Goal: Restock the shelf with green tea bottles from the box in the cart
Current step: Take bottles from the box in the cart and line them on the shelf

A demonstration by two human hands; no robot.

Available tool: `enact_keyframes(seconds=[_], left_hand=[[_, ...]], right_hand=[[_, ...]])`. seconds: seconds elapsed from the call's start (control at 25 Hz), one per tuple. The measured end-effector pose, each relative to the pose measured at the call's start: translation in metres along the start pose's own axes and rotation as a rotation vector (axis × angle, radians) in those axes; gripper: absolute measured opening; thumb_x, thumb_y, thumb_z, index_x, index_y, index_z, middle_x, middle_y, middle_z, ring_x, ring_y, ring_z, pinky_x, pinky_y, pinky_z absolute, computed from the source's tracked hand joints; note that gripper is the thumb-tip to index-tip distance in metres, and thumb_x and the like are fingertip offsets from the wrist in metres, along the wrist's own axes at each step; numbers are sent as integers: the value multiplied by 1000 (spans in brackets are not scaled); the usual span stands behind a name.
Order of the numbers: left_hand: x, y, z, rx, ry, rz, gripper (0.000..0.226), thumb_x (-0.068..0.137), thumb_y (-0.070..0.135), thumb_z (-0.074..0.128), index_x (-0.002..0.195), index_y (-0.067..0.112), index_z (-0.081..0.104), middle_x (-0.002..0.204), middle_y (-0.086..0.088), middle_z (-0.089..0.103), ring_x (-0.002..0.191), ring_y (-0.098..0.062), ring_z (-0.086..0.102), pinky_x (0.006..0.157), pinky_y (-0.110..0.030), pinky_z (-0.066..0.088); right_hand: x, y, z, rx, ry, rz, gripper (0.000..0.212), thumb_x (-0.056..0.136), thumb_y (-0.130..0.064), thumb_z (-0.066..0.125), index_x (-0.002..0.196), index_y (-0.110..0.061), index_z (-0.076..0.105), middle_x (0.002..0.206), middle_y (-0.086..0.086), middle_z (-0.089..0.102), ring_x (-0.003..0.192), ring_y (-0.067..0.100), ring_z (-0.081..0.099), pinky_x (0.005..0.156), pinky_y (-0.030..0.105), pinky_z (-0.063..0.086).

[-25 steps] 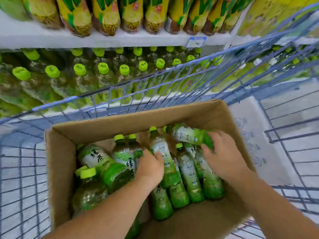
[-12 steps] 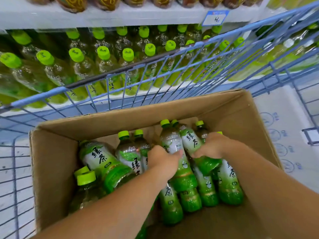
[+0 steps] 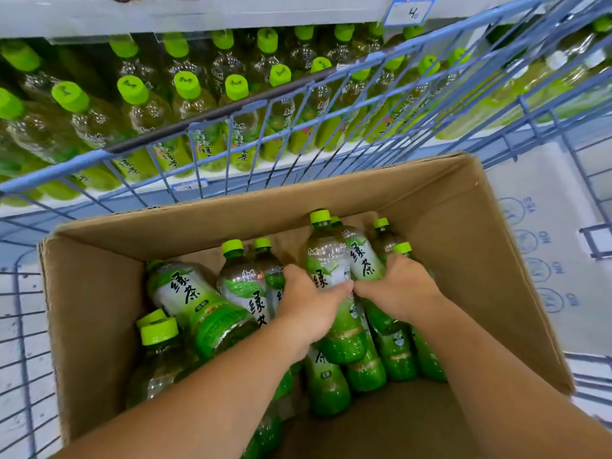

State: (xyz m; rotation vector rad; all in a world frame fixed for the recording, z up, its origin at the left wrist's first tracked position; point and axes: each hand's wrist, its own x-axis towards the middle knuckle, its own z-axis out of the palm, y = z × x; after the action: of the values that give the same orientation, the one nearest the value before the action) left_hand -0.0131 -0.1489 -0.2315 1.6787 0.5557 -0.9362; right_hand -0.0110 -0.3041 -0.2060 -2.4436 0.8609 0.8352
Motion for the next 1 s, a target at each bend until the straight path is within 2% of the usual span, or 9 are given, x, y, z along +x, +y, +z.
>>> enact_keyframes(seconds=[0.12,0.24,0.32,0.44,0.64,0.76,0.84,0.88,1.0], left_hand=[[-14,-5,-16,-57,-26,38,42,75,43,84,102,27,57,89,5,72,77,-12,70,57,-23,52],[-37,-12,-28,-147,-146,50,21,81,33,82,97,24,71,83,11,78,71,-4,73,49,-14,51],[-52,-12,-36,-125,-155,65,22,83,33,81,98,26,66,82,16,76,70,4,70,48,-9,49],[-75,-4,-51,-5,-147,107,35,80,40,81,100,30,55,91,13,71,72,8,66,52,-12,49],[-124,23,-86,87,-208,108,58,68,56,78,111,34,46,108,6,66,96,-14,67,80,-40,58],[-161,44,-117,86,-257,152,51,66,55,80,106,42,50,99,9,70,86,-8,71,66,-28,60],[-183,56,-136,126,-258,181,62,59,59,81,108,39,49,99,5,70,86,-11,72,69,-34,62],[-193,62,-145,154,-252,190,68,57,60,80,110,35,46,102,1,67,86,-12,71,71,-38,62],[-230,78,-176,184,-240,244,60,62,54,77,104,38,37,102,1,61,74,-4,68,56,-26,56]], right_hand=[[-19,7,7,366,-55,79,53,65,-40,75,105,-20,47,91,-2,65,78,14,62,58,30,47],[-49,14,21,700,-112,120,36,63,-26,73,98,-20,68,85,-1,77,78,20,74,75,46,61],[-70,19,24,794,-113,132,30,65,-21,74,95,-18,73,82,1,78,76,21,75,72,45,62],[-104,20,17,990,-129,153,43,66,-18,79,107,-17,68,90,3,78,82,23,76,73,43,62],[-173,7,-12,1011,-21,90,43,66,-22,81,107,-22,66,90,-1,77,82,20,75,72,42,61],[-221,-12,-30,1005,76,80,34,73,-23,80,102,-33,65,89,-8,75,79,11,72,70,37,59],[-254,-29,-38,1040,144,68,32,74,-26,80,97,-40,63,87,-12,73,75,5,70,67,32,57],[-269,-39,-42,1060,176,66,31,73,-31,78,98,-41,63,89,-12,72,76,5,70,69,34,58],[-318,-70,-54,1143,219,82,50,70,-54,67,117,-39,59,107,-6,69,97,17,69,84,47,58]])
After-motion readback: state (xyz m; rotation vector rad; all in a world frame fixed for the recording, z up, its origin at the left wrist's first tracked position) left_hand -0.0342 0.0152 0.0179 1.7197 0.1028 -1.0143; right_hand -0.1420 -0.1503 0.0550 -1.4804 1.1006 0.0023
